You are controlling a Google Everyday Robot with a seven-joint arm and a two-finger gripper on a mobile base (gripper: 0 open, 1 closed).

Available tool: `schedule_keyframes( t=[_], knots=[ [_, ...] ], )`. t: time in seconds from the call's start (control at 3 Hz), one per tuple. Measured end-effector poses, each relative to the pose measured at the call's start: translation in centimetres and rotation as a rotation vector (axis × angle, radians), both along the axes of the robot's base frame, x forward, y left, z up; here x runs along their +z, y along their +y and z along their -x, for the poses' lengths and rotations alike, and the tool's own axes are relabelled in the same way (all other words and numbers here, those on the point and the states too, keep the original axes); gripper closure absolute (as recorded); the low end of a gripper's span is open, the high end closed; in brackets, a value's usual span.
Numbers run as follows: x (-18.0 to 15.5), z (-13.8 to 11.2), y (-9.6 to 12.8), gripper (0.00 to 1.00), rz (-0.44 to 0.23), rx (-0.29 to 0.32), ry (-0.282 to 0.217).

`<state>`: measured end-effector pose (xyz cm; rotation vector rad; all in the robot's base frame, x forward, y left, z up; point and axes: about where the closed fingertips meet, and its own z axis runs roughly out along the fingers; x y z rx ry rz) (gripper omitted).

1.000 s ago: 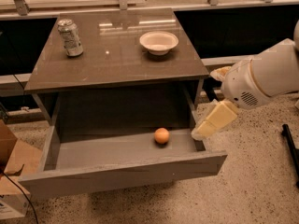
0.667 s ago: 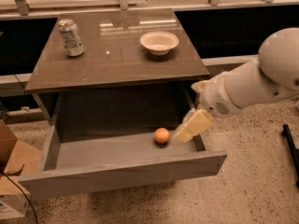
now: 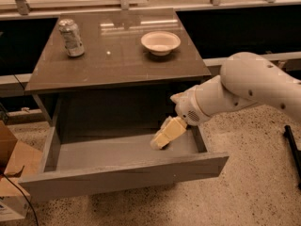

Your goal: Pick orange from top drawer and place on counter

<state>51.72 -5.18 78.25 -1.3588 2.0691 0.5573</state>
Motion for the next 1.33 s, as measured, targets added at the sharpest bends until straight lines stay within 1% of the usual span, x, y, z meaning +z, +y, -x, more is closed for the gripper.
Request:
schedule_keyframes(
  t=[0.33, 0.67, 1.0, 1.33],
  knots=[
    [-3.8, -1.5, 1.6, 0.0, -0.025, 0.006, 0.051],
    [-8.3, -3.8, 2.2, 0.0, -0.05, -0.025, 0.097],
    [-10.8, -5.1, 2.4, 0.0, -0.054, -0.043, 0.118],
    [-13.5, -6.0, 1.7, 0.0, -0.03, -0.062, 0.139]
  ],
)
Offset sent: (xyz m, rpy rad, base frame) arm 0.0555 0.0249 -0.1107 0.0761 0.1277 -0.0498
